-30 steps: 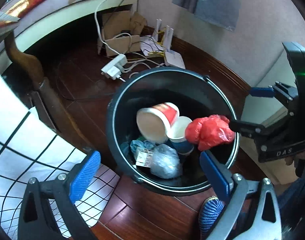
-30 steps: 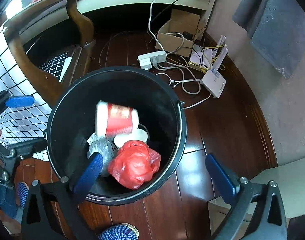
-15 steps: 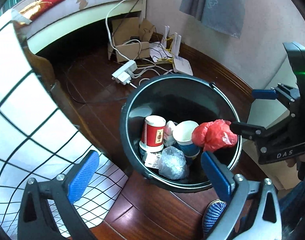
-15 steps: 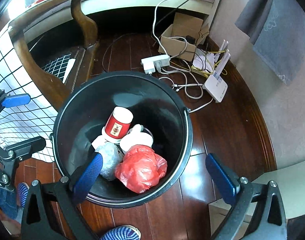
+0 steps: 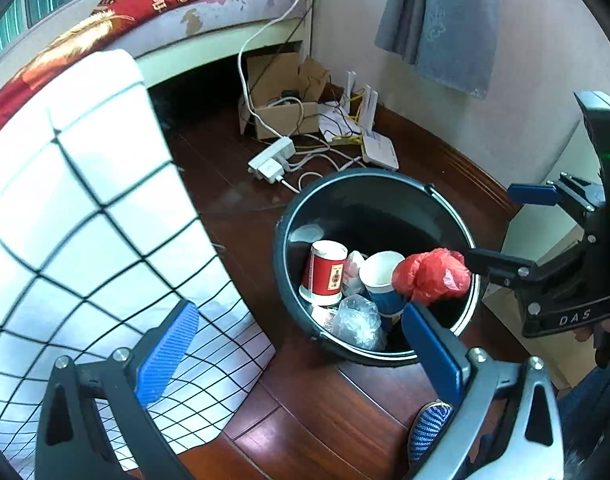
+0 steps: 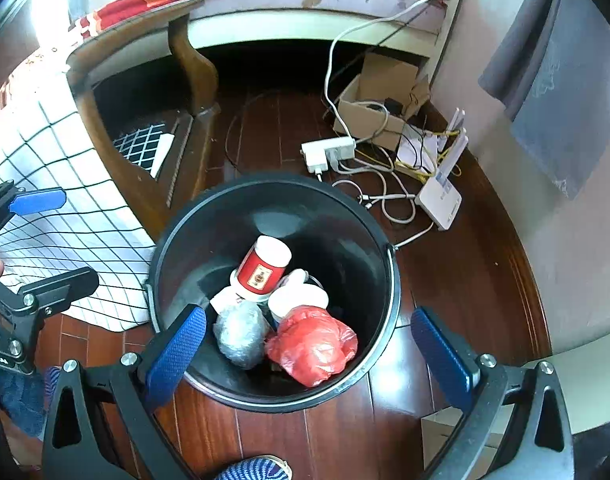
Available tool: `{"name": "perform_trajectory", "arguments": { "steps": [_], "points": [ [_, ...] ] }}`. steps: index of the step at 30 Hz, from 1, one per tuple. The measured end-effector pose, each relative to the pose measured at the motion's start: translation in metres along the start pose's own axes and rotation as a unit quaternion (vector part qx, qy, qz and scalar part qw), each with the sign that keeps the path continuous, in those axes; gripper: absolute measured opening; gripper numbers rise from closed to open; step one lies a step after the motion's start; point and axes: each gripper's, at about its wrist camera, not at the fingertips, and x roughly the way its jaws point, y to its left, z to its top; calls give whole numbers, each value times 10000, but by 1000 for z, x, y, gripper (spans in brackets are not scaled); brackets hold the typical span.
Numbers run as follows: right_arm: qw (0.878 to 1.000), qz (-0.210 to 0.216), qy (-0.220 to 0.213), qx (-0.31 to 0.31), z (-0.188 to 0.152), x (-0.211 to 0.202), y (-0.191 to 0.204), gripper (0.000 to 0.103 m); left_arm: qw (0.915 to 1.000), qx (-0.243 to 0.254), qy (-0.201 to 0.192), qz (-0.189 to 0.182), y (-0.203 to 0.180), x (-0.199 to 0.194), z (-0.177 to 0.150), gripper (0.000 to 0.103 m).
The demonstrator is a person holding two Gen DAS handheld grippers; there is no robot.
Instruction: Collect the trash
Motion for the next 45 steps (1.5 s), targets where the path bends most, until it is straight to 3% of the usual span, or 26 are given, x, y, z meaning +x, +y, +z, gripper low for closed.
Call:
{"name": "perform_trajectory", "arguments": {
  "steps": [7,14,26,35,45],
  "points": [
    [9994,2,-332,-44,4,-47,20,103,9984,20,-398,410,8,-48,-4,102],
    [9975,-33,-638,309,9,-95,35,103,9959,158,-579,683,15,-98,-9,102],
    [9927,-79,-1175,270,21,-190,73,103,9891,-56,-1134,941,21,-184,-14,102],
    [9870,-220,-1579,215,18,-251,88,103,9785,-145,-1594,1300,12,-243,-30,102],
    [9805,-298,-1941,-16,-1,-318,102,103,9667,-289,-2142,1369,-4,-297,-38,102]
  ]
}}
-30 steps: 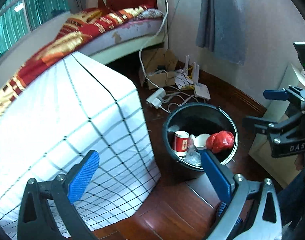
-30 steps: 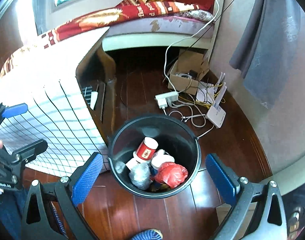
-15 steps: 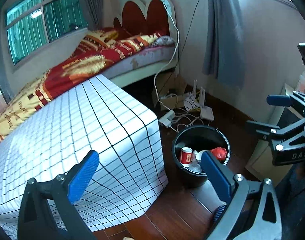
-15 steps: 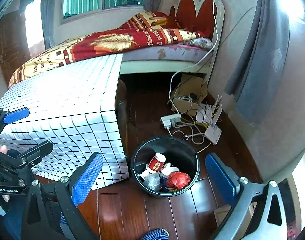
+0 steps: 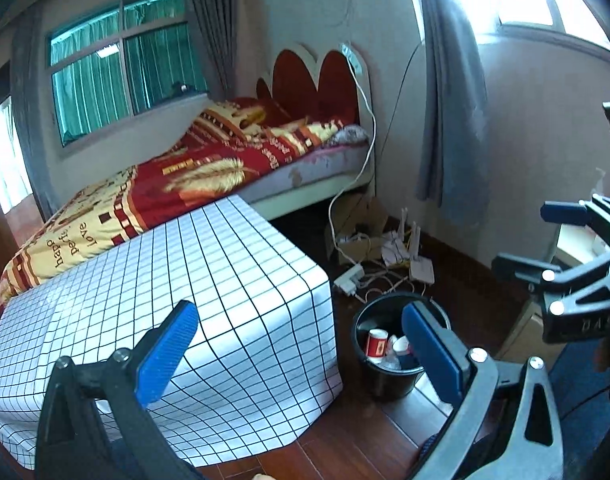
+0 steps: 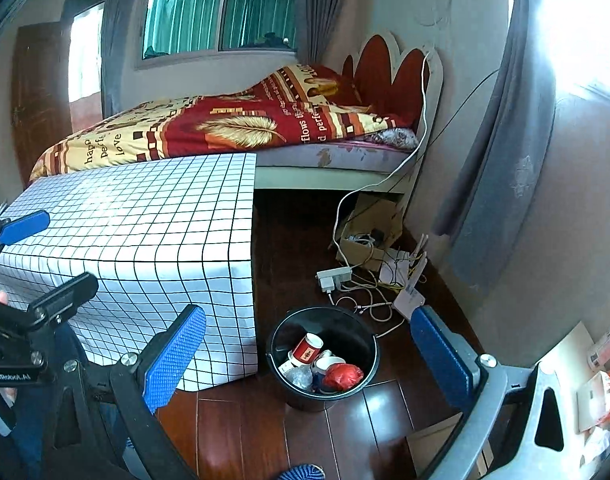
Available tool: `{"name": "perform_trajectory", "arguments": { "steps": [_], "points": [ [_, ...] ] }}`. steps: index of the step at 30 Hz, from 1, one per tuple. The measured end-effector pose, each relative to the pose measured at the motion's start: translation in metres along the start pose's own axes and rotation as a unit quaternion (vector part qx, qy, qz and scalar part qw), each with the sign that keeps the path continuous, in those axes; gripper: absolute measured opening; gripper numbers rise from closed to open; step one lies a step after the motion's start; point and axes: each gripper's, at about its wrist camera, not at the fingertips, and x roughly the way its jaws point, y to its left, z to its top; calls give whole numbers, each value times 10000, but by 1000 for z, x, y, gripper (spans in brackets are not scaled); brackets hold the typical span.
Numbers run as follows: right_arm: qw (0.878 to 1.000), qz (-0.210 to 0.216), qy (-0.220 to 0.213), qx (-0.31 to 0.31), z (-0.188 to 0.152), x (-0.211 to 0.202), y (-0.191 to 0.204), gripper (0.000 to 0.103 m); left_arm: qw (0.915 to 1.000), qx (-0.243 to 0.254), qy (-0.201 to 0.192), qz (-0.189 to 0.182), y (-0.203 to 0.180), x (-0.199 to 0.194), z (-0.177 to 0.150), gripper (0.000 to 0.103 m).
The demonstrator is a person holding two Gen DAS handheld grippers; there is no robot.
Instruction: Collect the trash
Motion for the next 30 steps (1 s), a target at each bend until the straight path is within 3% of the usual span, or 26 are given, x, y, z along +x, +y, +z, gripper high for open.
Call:
{"name": "perform_trajectory", "arguments": {
  "steps": [30],
  "points": [
    [9999,-66,-92,75,-2,-18,-5,103,9998,-124,-121,-133,-6,-11,1,102]
  ]
}}
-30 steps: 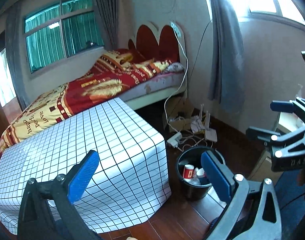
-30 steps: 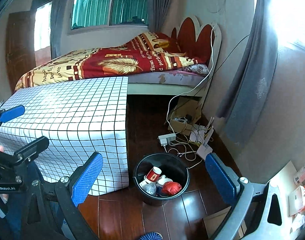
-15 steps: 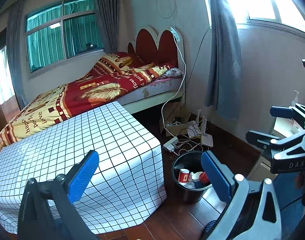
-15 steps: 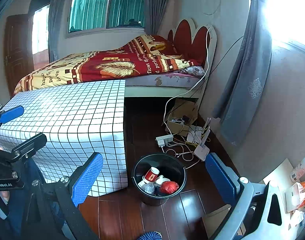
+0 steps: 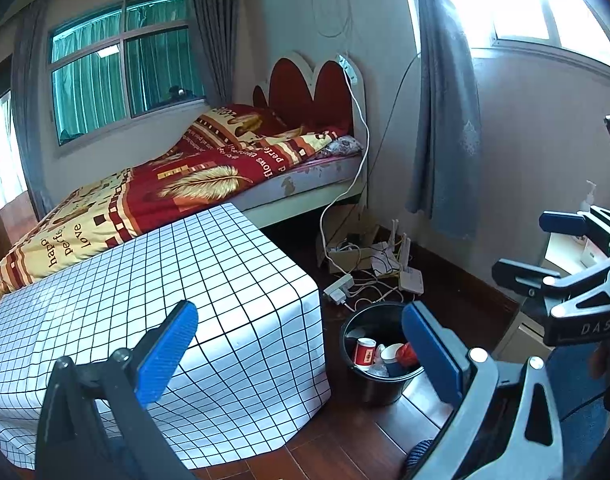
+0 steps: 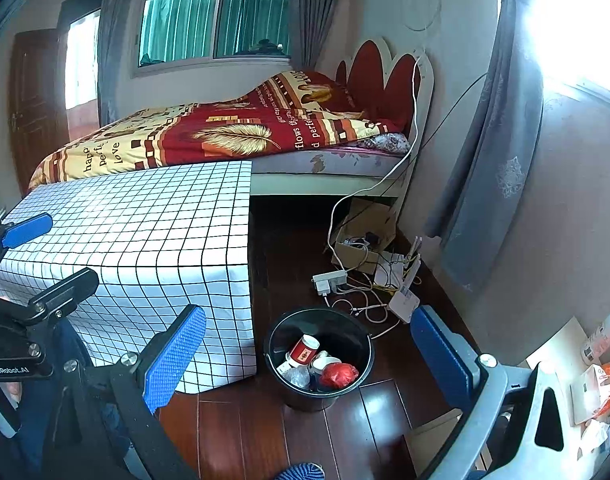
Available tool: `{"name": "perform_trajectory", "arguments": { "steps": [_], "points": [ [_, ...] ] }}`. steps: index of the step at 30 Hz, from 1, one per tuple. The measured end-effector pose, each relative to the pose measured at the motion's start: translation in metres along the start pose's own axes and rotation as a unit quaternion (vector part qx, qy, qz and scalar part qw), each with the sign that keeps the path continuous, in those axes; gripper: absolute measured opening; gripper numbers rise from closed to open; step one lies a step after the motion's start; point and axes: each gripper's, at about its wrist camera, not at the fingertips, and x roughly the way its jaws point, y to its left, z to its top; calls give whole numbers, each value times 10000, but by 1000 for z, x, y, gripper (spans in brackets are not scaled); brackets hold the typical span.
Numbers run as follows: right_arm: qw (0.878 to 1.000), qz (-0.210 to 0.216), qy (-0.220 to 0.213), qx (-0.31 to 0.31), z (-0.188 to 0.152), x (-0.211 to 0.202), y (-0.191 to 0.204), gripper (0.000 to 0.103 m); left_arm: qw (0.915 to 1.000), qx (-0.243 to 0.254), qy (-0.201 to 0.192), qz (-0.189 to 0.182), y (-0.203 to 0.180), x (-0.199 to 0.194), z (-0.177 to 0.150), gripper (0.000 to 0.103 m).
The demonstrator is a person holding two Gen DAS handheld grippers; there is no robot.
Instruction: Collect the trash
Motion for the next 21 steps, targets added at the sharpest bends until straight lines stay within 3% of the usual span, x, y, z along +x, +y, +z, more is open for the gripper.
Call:
{"name": "perform_trajectory", "arguments": {
  "steps": [21],
  "points": [
    [10000,8,-31,12,4,-1,-4,103,9999,-100,-46,-60,-2,2,5,102]
  ]
}}
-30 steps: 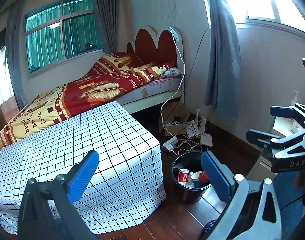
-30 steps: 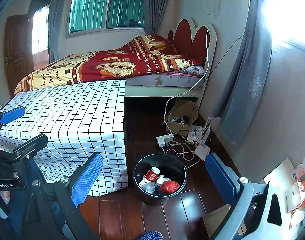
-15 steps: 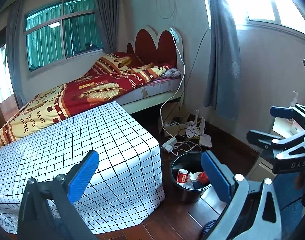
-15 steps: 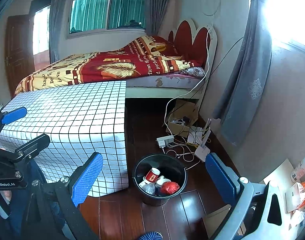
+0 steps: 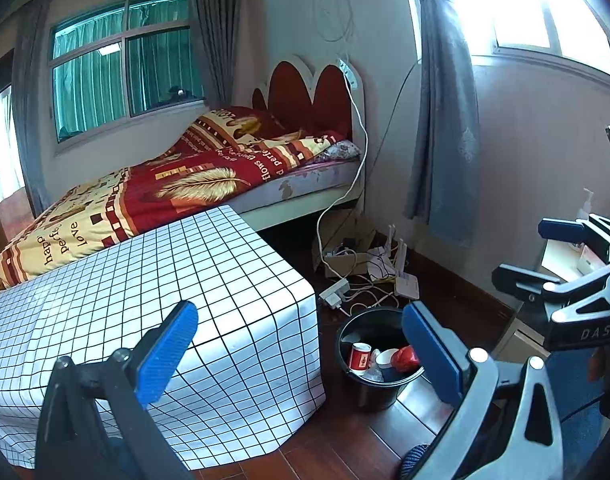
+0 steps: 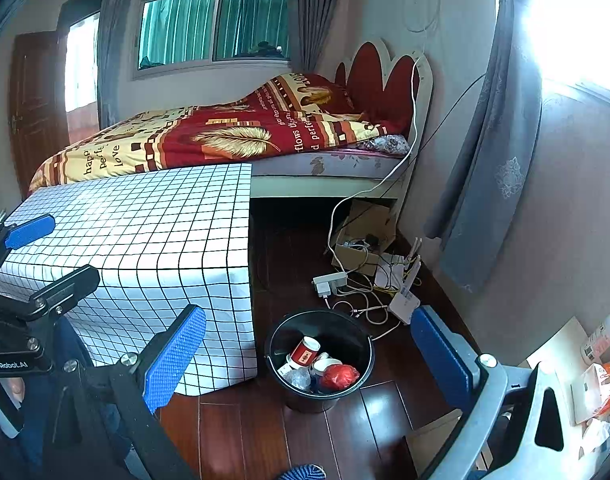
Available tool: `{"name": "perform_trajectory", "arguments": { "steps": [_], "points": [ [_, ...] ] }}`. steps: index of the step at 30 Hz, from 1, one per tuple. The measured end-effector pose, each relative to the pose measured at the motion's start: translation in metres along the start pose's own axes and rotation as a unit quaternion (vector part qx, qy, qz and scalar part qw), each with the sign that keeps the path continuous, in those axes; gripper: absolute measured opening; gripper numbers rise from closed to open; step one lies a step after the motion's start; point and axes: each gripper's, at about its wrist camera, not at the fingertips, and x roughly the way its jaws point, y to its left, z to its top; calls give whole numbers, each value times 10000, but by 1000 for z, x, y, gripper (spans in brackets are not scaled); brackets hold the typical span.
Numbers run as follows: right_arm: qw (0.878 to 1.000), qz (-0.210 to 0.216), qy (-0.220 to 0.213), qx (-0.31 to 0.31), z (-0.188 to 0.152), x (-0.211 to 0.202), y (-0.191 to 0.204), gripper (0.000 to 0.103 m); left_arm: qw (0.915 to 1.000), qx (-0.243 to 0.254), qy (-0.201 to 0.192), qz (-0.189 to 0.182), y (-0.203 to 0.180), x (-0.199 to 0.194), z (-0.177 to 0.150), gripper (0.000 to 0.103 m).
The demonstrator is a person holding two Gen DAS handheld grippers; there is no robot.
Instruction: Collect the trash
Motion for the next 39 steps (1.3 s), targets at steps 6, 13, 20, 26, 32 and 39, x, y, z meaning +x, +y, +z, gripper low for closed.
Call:
{"name": "perform_trajectory", "arguments": {
  "steps": [6,13,20,26,32,39],
  "points": [
    [10000,-22,0,-1,1,-1,-1,103,10000,-24,11,-32,-1,0,1,102],
    [10000,-25,2,0,0,-3,1,103,10000,-5,13,-27,-2,2,1,102],
    [10000,-29,5,-8,0,-2,1,103,10000,10,16,-56,-3,3,1,102],
    [10000,-29,22,-14,0,-3,2,103,9999,53,43,-79,-1,4,0,102],
    [10000,-27,18,-11,0,-3,2,103,9996,152,144,-187,-4,7,-1,102],
    [10000,-20,38,-1,-1,-2,4,103,9988,100,-71,-474,4,3,-1,102]
  ]
}}
